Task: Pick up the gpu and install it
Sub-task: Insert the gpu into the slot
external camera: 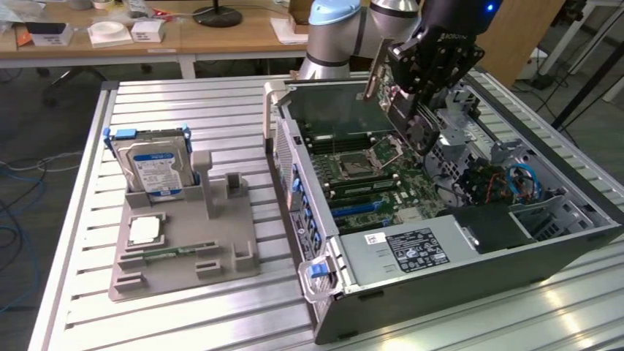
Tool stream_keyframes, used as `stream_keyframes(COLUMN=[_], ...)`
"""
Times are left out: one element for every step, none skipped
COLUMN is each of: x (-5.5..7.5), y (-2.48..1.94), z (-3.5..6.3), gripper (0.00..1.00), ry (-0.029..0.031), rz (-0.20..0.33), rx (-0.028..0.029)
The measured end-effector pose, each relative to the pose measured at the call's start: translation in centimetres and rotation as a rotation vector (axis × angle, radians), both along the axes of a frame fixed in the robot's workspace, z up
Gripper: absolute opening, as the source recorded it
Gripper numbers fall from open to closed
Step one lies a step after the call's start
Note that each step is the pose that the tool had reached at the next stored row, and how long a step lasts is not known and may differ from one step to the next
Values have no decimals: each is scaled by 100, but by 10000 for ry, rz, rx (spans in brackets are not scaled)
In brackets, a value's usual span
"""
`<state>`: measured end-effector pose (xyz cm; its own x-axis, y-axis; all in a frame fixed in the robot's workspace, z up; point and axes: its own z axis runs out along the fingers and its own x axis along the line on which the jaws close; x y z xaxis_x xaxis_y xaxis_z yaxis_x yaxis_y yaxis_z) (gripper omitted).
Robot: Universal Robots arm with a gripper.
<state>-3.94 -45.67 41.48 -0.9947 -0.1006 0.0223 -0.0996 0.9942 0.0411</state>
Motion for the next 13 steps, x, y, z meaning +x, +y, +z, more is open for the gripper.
stream_keyframes(x=[0,0,0,0,0,1,1,1,1,1,1,1,2], y=[0,0,0,0,0,0,0,0,0,0,0,0,0], z=[0,0,0,0,-1,0,0,-1,-1,-1,-1,-1,-1], gripper=[26,26,26,26,26,26,26,26,26,26,26,26,26], ry=[0,0,0,0,0,0,0,0,0,0,0,0,0], rz=[133,262,391,529,651,771,888,1008,1130,1251,1375,1506,1629], rx=[1,0,0,0,0,0,0,0,1,0,0,0,0])
